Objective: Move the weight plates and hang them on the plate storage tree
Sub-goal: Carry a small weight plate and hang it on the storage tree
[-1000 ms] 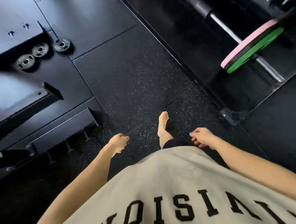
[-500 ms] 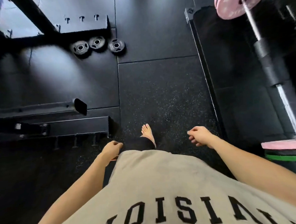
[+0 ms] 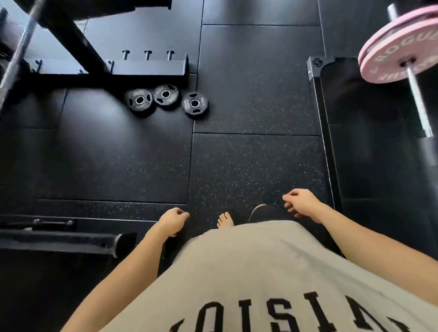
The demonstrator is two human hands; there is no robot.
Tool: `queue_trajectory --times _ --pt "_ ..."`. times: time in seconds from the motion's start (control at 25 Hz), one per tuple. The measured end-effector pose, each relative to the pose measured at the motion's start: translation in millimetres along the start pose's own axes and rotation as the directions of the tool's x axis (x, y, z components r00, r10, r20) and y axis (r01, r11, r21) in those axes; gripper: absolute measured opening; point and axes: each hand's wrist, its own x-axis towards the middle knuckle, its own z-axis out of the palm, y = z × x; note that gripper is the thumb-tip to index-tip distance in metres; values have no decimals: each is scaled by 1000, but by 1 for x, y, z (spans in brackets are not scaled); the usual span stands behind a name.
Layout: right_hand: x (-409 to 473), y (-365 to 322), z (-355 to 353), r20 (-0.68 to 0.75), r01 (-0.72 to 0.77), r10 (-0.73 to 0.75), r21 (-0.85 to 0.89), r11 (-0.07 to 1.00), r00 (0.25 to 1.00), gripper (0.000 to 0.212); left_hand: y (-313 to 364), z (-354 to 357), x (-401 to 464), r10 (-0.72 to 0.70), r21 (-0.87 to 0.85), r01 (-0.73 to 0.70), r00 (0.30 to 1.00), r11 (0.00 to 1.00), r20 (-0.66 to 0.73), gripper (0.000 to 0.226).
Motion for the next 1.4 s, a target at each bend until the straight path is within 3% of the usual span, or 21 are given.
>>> queue_trajectory --times 0.36,0.48,0.6,0.68,1.0,1.24,1.4 --pt "144 -176 -64 118 28 -9 -156 987 993 20 149 -94 105 -91 -181 80 994 980 -54 28" --pt "179 -241 -86 182 76 -31 -245 967 983 19 191 -117 123 -108 -245 75 986 967 -126 28" --pt "216 -313 -108 211 115 -49 -312 943 976 17 231 -145 145 -137 -317 32 940 948 -314 25" --pt "239 -358 -112 245 168 -78 -370 914 966 16 248 -161 160 -177 -397 28 922 918 -344 23" --pt "316 -514 -102 294 212 -48 -560 801 955 18 282 -225 252 -356 -715 144 922 684 -154 15" --pt "405 -610 -61 275 175 -2 -606 776 961 17 300 -245 329 -326 -673 302 941 675 96 13" --pt "514 -650 6 296 170 29 -624 763 955 15 300 -236 432 -380 -733 377 908 566 174 15"
